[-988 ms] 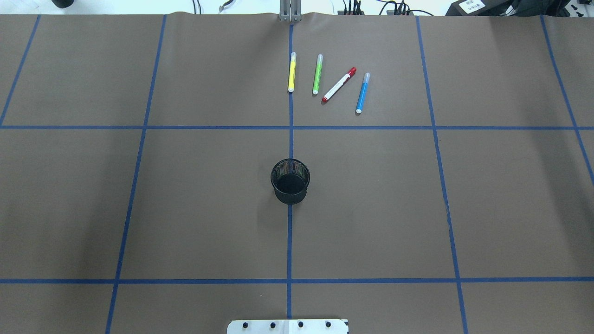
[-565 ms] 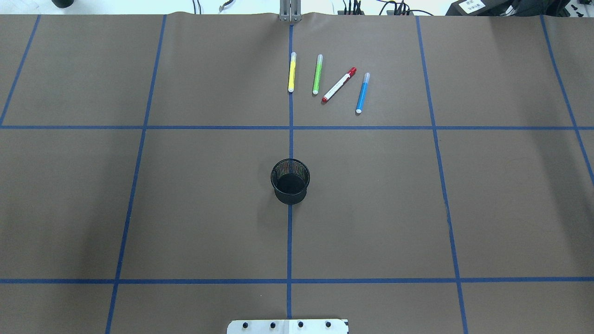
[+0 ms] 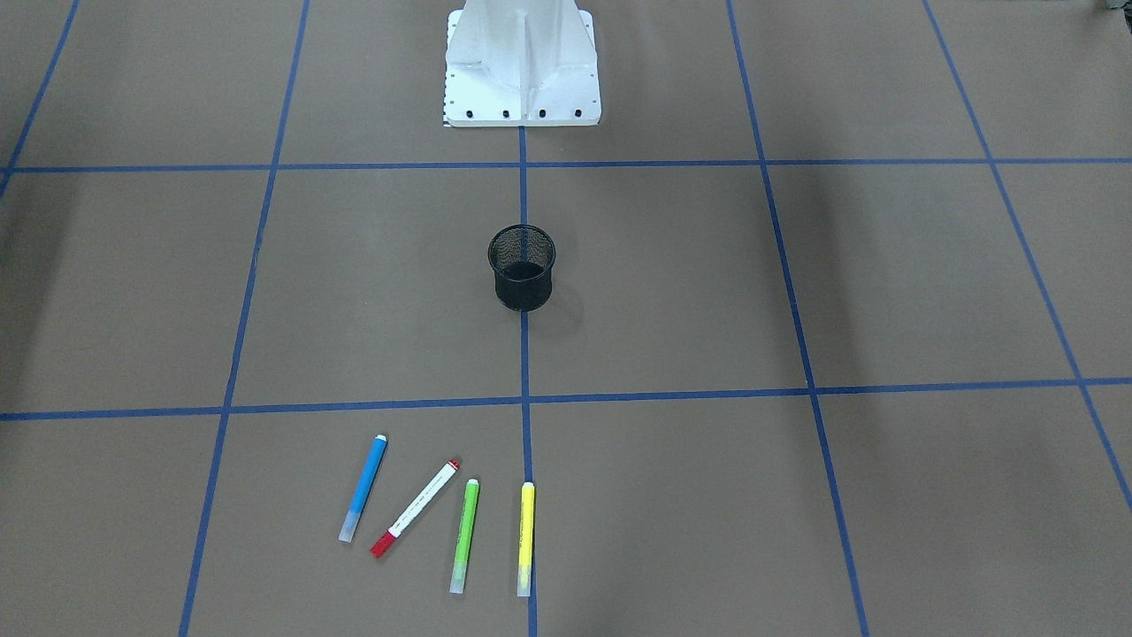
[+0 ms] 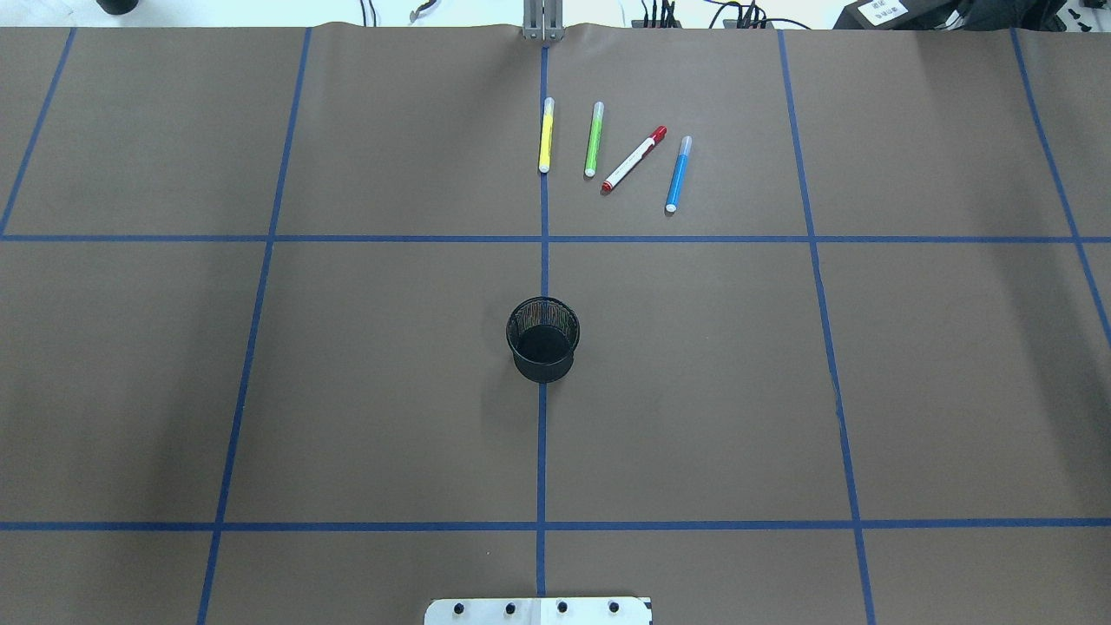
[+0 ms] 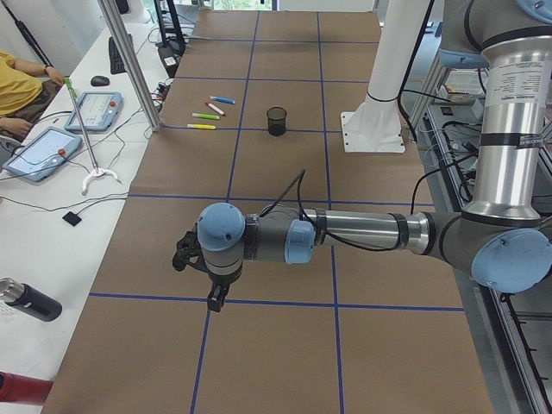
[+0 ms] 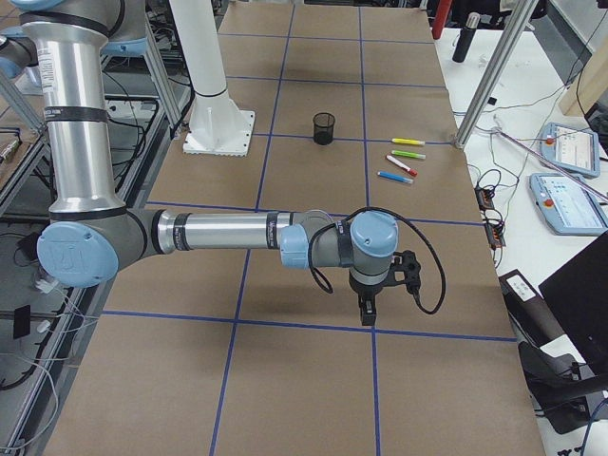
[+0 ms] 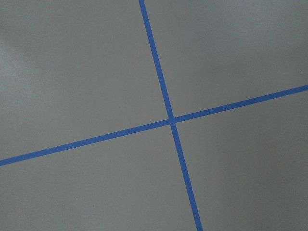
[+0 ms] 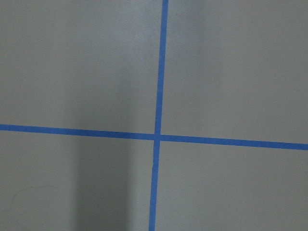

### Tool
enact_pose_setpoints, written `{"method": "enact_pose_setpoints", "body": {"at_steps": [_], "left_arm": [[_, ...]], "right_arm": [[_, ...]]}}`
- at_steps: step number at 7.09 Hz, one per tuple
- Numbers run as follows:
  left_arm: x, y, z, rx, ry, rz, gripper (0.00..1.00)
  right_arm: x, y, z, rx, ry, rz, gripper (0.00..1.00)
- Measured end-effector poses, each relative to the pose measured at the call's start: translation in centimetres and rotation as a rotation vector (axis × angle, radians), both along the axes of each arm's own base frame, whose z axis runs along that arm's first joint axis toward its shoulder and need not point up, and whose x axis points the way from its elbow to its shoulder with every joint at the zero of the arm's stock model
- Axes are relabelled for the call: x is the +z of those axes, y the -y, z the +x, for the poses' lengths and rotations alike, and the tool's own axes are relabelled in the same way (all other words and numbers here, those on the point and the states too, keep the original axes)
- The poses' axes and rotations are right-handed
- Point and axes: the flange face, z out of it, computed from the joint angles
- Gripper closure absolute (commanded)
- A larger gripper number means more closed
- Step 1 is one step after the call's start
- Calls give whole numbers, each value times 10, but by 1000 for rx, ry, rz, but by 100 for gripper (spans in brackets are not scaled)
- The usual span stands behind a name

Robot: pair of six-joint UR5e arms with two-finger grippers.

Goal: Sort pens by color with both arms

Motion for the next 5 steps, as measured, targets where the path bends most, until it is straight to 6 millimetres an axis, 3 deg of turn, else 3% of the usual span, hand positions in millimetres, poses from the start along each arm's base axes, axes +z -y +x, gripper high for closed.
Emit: {"method": "enact_pose_setpoints", "body": {"at_steps": [5], "left_arm": [[2, -2, 0, 0, -2, -3, 0]], "right_arm": [[0, 1, -6, -9, 12, -2, 0]]}}
